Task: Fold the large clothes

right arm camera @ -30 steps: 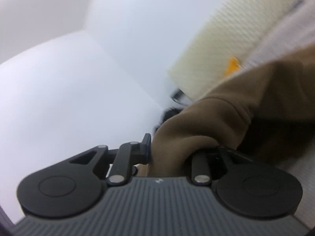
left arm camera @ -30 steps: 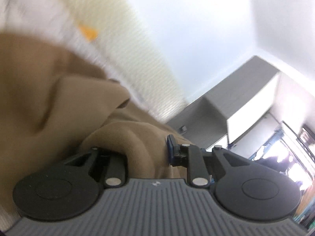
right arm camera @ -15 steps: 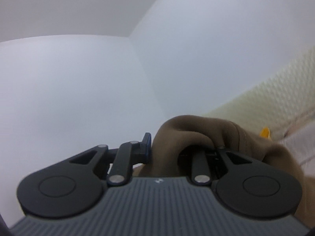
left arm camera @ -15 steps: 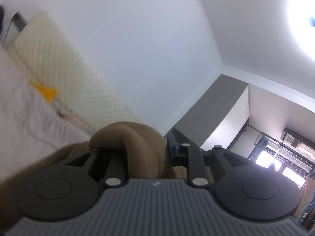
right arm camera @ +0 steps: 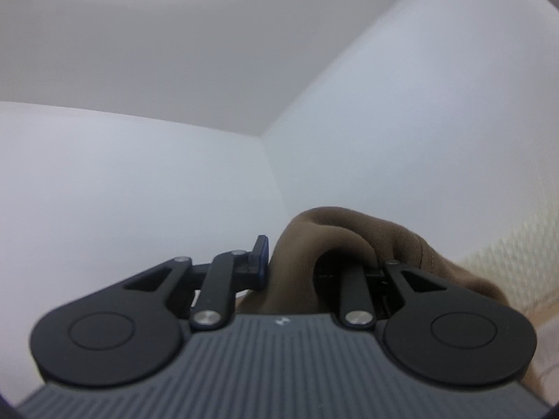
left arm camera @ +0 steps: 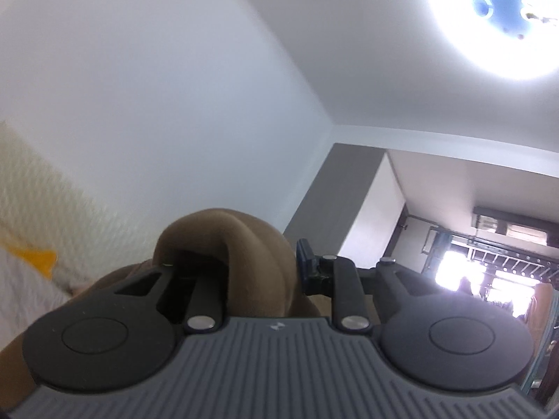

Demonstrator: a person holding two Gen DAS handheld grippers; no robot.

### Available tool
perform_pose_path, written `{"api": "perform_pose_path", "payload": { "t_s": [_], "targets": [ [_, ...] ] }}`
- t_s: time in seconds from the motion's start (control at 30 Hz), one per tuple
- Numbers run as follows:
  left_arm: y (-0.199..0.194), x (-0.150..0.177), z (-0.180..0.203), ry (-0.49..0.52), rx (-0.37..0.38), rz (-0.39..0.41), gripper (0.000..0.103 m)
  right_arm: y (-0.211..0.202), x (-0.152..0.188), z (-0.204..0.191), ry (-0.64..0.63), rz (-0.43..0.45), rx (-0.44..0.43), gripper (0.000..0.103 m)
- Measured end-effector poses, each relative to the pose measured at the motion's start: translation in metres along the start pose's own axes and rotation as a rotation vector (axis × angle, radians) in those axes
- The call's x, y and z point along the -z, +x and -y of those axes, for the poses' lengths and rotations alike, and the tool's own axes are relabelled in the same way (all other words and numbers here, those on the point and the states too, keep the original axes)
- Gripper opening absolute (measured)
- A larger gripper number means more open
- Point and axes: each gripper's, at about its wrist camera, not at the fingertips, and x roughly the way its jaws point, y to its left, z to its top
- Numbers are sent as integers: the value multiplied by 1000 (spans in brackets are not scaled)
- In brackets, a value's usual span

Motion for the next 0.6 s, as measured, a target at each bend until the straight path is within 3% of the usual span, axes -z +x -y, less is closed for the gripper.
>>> {"api": "perform_pose_path", "payload": {
  "t_s": [0.1,0.23,0.4,0.6],
  "targets": [
    [-8,-38,42,39,2,7,26,2,-21,-15,-44,22,-10,26],
    [-2,-57,53,65,-46,-8,26,9,-25,-5,-74,3,5,25],
    [33,-33,-12,-18,-161,-106,26,41,16,56,-33,-144,110,25],
    [111,43,-143,-100,-270,-208,26,86,104,175,31,-259,241,25]
  ]
}}
